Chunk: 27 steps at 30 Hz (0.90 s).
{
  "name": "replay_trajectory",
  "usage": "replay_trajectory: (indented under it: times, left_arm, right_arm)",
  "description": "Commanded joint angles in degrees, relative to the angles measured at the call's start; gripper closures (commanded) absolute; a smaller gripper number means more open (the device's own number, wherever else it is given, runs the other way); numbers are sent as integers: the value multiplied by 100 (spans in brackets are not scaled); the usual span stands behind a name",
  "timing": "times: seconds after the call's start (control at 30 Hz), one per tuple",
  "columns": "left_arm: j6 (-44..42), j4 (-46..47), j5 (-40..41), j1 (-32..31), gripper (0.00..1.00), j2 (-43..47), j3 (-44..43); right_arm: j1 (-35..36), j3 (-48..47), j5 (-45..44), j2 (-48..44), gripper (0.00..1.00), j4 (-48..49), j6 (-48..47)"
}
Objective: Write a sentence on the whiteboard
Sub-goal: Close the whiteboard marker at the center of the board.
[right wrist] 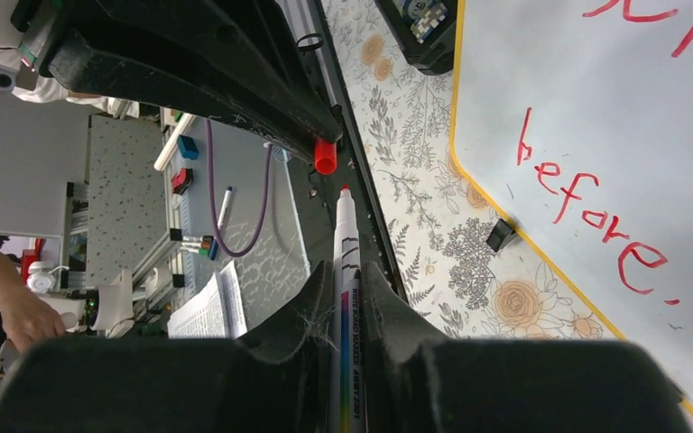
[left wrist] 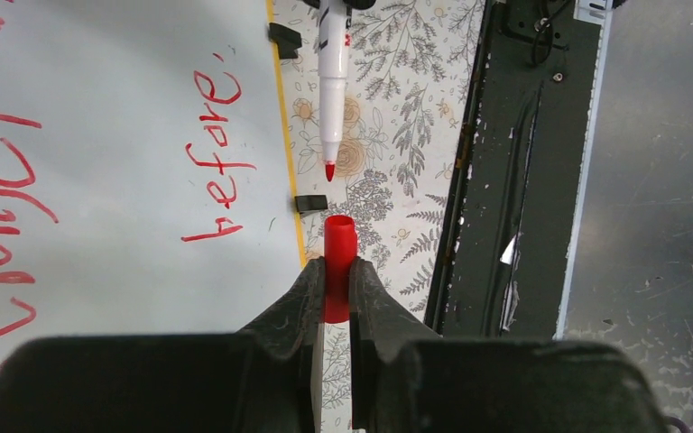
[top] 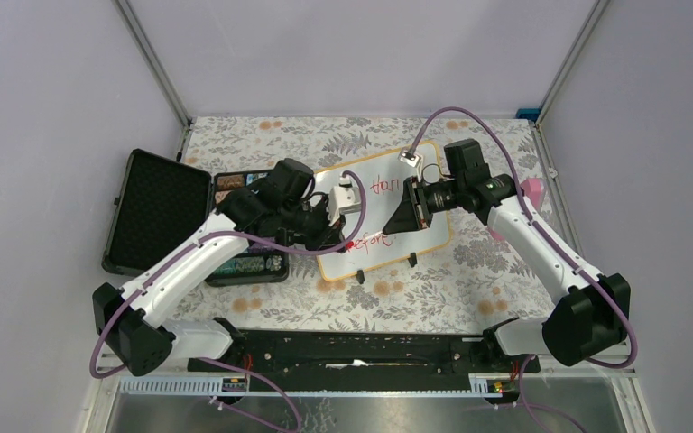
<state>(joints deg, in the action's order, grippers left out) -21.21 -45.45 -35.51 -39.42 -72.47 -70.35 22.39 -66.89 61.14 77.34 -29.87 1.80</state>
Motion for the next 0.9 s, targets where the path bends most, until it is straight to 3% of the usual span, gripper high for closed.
replay_trajectory:
  times: [0.0, 0.87]
  left_arm:
    - [-112, 124, -401, -41, 100, 90, -73]
    - [59, 255, -526, -142, 100, -107, -207]
  right_arm:
    - [79, -244, 341, -52, 100, -37, -20]
    - [219, -180, 420, -37, 100, 31, 46]
